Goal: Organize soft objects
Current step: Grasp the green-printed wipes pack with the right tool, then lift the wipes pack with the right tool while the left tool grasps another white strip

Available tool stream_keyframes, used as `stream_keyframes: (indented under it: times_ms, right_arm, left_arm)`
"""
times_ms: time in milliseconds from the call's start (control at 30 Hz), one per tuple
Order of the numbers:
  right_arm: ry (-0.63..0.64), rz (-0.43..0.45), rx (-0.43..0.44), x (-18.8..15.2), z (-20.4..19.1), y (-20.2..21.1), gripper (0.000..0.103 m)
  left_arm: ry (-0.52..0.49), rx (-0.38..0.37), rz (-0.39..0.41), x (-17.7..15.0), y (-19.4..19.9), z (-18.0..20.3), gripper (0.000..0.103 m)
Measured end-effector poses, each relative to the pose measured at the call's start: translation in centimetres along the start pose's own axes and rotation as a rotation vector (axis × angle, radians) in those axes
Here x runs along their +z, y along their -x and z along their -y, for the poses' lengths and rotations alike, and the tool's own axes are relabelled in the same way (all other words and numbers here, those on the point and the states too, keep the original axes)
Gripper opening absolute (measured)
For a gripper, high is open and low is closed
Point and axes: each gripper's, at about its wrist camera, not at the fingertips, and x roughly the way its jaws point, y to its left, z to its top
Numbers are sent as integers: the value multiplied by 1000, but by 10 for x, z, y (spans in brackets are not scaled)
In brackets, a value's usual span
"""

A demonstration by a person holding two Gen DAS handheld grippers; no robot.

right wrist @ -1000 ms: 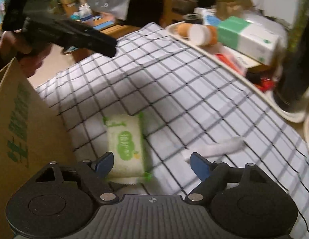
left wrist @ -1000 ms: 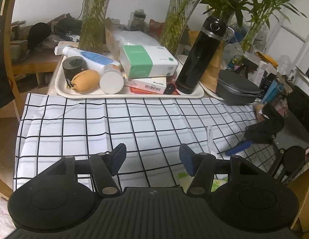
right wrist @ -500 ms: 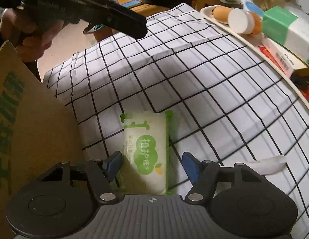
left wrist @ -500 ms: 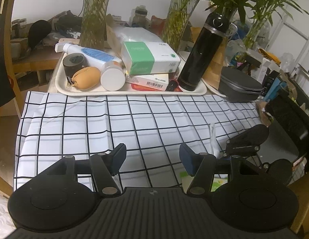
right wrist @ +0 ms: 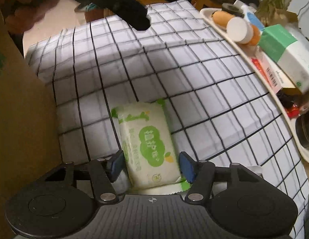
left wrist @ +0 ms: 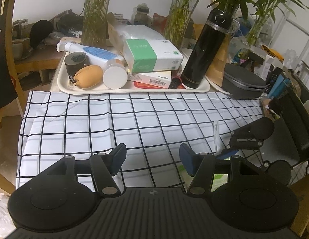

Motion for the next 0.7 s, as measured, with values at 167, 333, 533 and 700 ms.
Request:
stream_keyframes:
  times_ms: [167, 333, 533, 700]
  right_arm:
    - [-25, 0, 14, -1, 3, -2, 63]
    - [-42, 6, 11, -2, 3, -1, 57]
    - [-56, 42, 1, -5, 0, 3, 52]
    - [-71, 79, -29, -7, 1, 23, 52]
  left_arm:
    - [-5, 6, -4, 0, -1, 0, 58]
    - [-7, 10, 0, 0, -1, 0, 58]
    - [9, 9, 18, 2, 1, -2, 58]
    - [-4, 22, 53, 1, 8, 0, 58]
